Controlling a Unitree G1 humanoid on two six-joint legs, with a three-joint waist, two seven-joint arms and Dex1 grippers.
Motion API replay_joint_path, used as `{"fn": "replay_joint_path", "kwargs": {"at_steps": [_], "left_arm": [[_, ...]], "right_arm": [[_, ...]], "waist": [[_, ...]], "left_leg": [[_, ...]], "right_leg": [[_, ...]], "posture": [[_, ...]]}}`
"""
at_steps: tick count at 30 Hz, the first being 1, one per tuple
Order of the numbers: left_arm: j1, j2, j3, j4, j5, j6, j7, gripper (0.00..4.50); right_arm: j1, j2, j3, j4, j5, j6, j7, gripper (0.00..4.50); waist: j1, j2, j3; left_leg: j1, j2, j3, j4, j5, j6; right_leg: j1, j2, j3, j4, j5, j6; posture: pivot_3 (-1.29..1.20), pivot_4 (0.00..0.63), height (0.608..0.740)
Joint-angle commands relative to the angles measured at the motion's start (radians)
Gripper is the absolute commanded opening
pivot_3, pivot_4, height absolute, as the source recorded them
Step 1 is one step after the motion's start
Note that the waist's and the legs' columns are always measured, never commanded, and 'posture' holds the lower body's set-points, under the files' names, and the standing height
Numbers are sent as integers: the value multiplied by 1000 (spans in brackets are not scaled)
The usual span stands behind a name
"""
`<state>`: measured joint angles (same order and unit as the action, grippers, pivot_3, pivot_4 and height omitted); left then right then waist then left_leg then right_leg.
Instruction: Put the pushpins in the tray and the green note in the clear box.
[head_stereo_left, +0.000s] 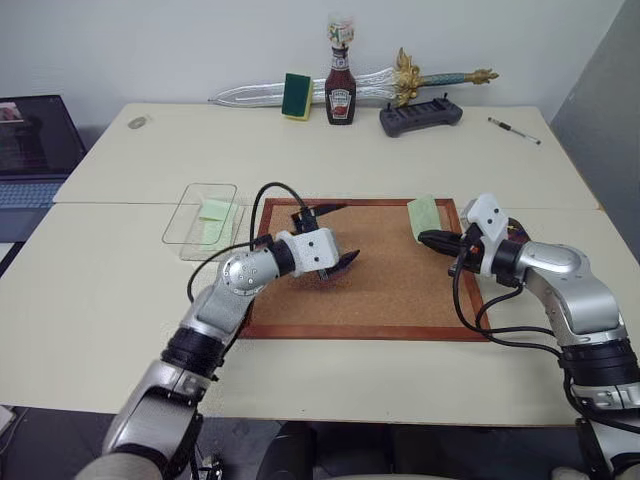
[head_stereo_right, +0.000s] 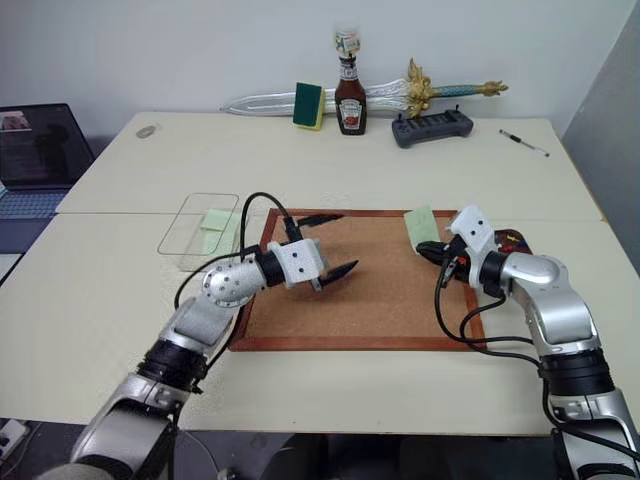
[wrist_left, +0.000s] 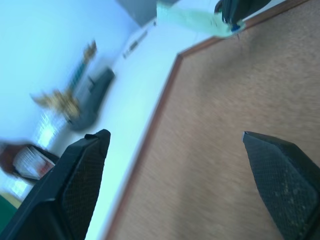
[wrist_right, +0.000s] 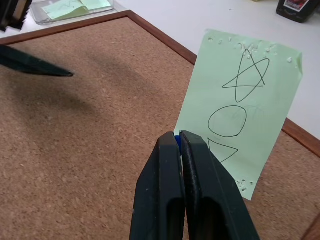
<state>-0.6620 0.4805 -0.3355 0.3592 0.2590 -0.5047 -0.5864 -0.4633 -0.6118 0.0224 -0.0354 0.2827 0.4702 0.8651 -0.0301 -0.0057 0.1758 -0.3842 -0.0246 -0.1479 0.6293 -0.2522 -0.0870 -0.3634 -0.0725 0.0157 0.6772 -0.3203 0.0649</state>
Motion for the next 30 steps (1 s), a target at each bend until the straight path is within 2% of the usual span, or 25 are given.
{"fn": "replay_joint_path", "kwargs": {"at_steps": [1,7,14,30], "left_arm": [[-99,17,-46,140,117,-230,65,4474],[-194,-13,-80,298,205,-380,146,4474],[-245,-53,-89,360,257,-466,230,4474],[-335,-104,-141,487,404,-503,386,4474]], "right_arm": [[-24,-2,-18,-66,37,46,-3,0],[-34,2,-25,-128,80,129,-9,0],[-34,-2,-19,-223,150,242,-14,0],[-52,-1,-4,-328,220,354,-37,0]], "waist": [[0,0,0],[-5,-1,0],[-3,-1,0],[-4,-1,0]], "left_leg": [[0,0,0,0,0,0],[-7,0,1,1,0,1],[-10,-1,0,2,0,1],[-10,-1,0,2,1,1]], "right_leg": [[0,0,0,0,0,0],[-9,0,0,4,0,0],[-10,0,0,4,0,0],[-11,0,0,4,0,0]], "posture": [[0,150,740],[0,150,740],[0,150,740],[0,150,740]]}}
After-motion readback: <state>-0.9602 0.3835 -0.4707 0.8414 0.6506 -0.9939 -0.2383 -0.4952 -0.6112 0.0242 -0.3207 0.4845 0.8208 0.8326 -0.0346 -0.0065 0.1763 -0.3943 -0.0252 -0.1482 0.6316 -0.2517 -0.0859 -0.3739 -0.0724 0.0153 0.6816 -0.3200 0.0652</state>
